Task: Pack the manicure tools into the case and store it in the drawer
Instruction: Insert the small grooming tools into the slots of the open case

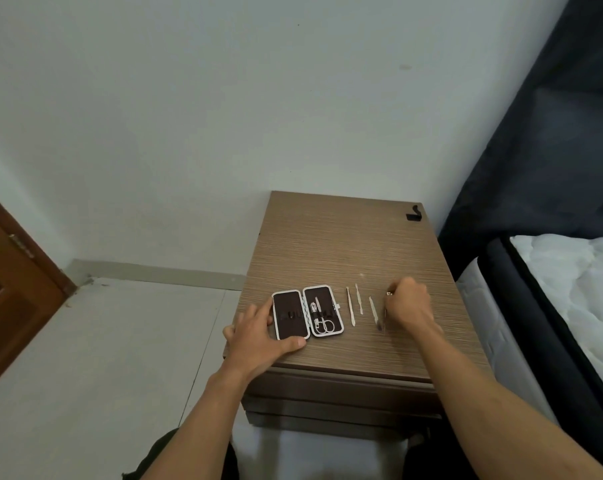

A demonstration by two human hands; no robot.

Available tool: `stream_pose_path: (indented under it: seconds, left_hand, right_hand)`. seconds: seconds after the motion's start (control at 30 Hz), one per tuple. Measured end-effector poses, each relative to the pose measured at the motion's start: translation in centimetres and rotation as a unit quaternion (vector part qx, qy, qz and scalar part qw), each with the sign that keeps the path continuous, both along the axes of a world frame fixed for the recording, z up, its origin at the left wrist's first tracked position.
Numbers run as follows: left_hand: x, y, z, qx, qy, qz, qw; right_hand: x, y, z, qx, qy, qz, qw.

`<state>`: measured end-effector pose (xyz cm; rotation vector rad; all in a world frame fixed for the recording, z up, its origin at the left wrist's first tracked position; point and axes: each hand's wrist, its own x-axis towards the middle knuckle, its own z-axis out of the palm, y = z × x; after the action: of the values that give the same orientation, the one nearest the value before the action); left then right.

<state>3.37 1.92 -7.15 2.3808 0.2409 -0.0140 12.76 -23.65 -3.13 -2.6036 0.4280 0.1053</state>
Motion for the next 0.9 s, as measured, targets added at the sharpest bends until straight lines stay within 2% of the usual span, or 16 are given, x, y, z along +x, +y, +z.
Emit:
stream_pose_path:
  seconds: [0.1, 0.2, 0.33, 0.53, 0.7, 0.9]
  left_hand:
    - [0.0, -0.1, 0.1, 0.015, 0.001, 0.003, 1.000]
    - [-0.1, -0.2, 0.1, 0.030, -0.005, 0.002, 1.000]
    - [-0.3, -0.4, 0.1, 0.037, -0.014, 0.006, 0.999]
    - [0.1, -0.3, -0.1, 0.041, -0.012, 0.003, 0.999]
    - [0.0, -0.3, -0.2, 0.063, -0.013, -0.003, 0.998]
    - [0.0, -0.2, -0.4, 0.060, -0.011, 0.001, 0.998]
  right_hand:
    - [0.7, 0.8, 1.2, 0.094, -0.028, 0.016, 0.995]
    - [1.2, 3.2, 2.8, 0.184, -0.016, 0.086, 0.979]
    - [1.9, 6.5, 2.6, 0.137, 0.017, 0.176, 0.975]
    - [1.8, 8.1, 1.1, 0.063, 0.073, 0.214, 0.972]
    - [1.1, 8.1, 0.9, 0.022, 0.077, 0.236, 0.968]
    - [1.4, 6.6, 1.4, 0.060, 0.066, 0.208, 0.974]
